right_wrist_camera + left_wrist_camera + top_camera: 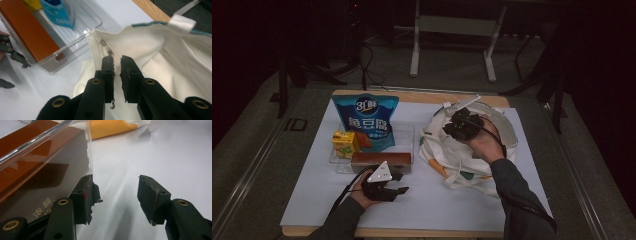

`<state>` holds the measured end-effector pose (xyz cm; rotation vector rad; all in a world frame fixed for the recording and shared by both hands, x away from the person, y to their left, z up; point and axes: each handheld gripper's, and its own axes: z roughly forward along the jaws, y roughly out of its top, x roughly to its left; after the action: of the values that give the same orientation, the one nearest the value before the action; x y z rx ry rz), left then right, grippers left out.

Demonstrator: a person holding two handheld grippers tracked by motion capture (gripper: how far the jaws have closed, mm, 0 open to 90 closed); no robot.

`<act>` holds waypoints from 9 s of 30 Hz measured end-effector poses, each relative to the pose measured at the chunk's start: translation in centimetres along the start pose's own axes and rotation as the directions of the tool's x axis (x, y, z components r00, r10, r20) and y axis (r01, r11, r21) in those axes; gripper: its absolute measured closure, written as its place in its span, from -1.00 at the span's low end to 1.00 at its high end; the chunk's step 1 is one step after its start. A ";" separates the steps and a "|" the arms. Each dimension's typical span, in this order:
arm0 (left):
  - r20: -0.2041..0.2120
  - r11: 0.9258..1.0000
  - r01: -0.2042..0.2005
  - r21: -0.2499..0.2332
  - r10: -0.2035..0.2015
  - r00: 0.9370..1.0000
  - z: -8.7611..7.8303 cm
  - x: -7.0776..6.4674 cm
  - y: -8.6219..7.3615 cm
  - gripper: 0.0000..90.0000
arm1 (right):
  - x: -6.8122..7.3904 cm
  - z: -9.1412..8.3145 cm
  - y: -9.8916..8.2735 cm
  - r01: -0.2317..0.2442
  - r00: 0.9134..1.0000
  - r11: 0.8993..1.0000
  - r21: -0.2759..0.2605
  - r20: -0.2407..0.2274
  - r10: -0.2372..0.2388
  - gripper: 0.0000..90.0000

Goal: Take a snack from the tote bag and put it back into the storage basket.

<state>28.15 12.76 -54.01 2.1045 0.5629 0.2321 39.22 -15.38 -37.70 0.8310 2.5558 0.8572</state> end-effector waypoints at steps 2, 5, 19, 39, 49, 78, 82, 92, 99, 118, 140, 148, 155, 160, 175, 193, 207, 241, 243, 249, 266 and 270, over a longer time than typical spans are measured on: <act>0.000 1.000 0.001 0.000 -0.001 1.000 0.0 0.0 0.0 0.04 | -0.2 -0.1 -0.3 0.000 1.000 1.000 0.008 0.005 0.000 0.88; 0.000 1.000 0.000 0.001 0.000 1.000 0.0 0.0 0.0 0.04 | -0.6 -0.3 -1.0 -0.001 1.000 1.000 0.027 0.029 0.000 0.99; 0.000 1.000 -0.006 0.006 0.006 1.000 0.0 0.0 0.0 0.05 | -2.0 -1.0 -3.3 -0.017 0.997 0.997 0.081 0.079 0.011 1.00; -0.002 1.000 -0.007 0.008 0.007 1.000 0.0 0.0 0.0 0.05 | -3.3 -1.0 -8.7 -0.044 0.995 0.979 0.201 0.097 0.024 1.00; -0.002 1.000 -0.005 0.008 0.005 1.000 0.0 0.0 0.0 0.05 | -3.3 -0.7 -11.6 -0.064 0.993 0.962 0.265 0.110 0.036 1.00; -0.002 1.000 -0.010 0.011 0.010 1.000 0.0 0.0 0.0 0.05 | -3.6 -0.3 -11.7 -0.060 0.988 0.945 0.322 0.154 0.010 1.00; -0.001 1.000 -0.010 0.012 0.010 1.000 0.1 0.0 0.0 0.04 | -3.9 0.0 -11.4 -0.072 0.987 0.944 0.321 0.161 0.021 1.00; -0.002 1.000 -0.010 0.013 0.010 1.000 0.1 0.0 0.0 0.04 | -4.4 -0.8 -10.1 -0.111 0.986 0.960 0.258 0.152 0.073 0.64; -0.003 1.000 -0.010 0.013 0.010 1.000 0.1 -0.1 0.1 0.03 | -5.5 -1.1 -9.1 -0.196 0.972 0.958 0.211 0.168 0.162 0.24; -0.002 1.000 -0.011 0.015 0.011 1.000 0.1 -0.1 0.1 0.03 | -7.5 1.1 -8.8 -0.395 0.909 0.897 0.198 0.228 0.350 -0.36; 0.000 1.000 -0.011 0.015 0.011 1.000 0.1 -0.1 0.1 0.03 | -7.9 3.6 -9.5 -0.459 0.881 0.838 0.295 0.277 0.384 -0.49; 0.000 1.000 -0.011 0.016 0.011 1.000 0.1 -0.1 0.1 0.03 | -7.8 4.0 -9.8 -0.456 0.883 0.835 0.308 0.270 0.383 -0.45; -0.001 1.000 -0.012 0.016 0.012 1.000 0.1 -0.1 0.1 0.03 | -7.8 4.1 -9.8 -0.455 0.884 0.834 0.313 0.272 0.380 -0.45; 0.000 1.000 -0.011 0.016 0.011 1.000 0.1 -0.1 0.1 0.03 | -7.9 4.0 -9.8 -0.457 0.883 0.834 0.309 0.265 0.386 -0.44; -0.001 1.000 -0.010 0.016 0.010 1.000 0.1 -0.1 0.1 0.03 | -7.2 3.6 -9.4 -0.413 0.904 0.853 0.318 0.259 0.341 -0.43; -0.001 1.000 -0.010 0.016 0.010 1.000 0.1 -0.1 0.1 0.03 | -6.3 2.4 -8.0 -0.361 0.926 0.881 0.306 0.233 0.298 -0.43; 0.001 1.000 -0.009 0.016 0.009 1.000 0.1 0.0 0.1 0.03 | -6.1 1.1 -7.0 -0.349 0.931 0.896 0.276 0.209 0.298 -0.43; -0.001 1.000 -0.010 0.017 0.010 1.000 0.1 -0.1 0.1 0.03 | -4.5 -0.5 -3.8 -0.252 0.965 0.936 0.247 0.137 0.223 -0.43; -0.001 1.000 -0.011 0.016 0.011 1.000 0.1 -0.1 0.1 0.03 | -4.4 -0.5 -3.6 -0.248 0.966 0.937 0.246 0.134 0.221 -0.43; 0.000 1.000 -0.011 0.017 0.011 1.000 0.1 -0.1 0.1 0.03 | -4.0 -0.5 -3.0 -0.226 0.972 0.944 0.240 0.125 0.201 -0.43; 0.001 1.000 -0.011 0.017 0.011 1.000 0.1 -0.1 0.1 0.03 | -2.2 -0.6 0.0 -0.173 0.984 0.960 0.219 0.078 0.160 -0.43; 0.002 1.000 -0.012 0.018 0.012 1.000 0.1 -0.1 0.1 0.03 | -1.8 -0.6 0.8 -0.159 0.987 0.964 0.212 0.068 0.147 -0.43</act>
<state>28.16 12.59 -54.02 2.1257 0.5533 0.2322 40.65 -16.25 -36.54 1.1133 2.5973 0.5951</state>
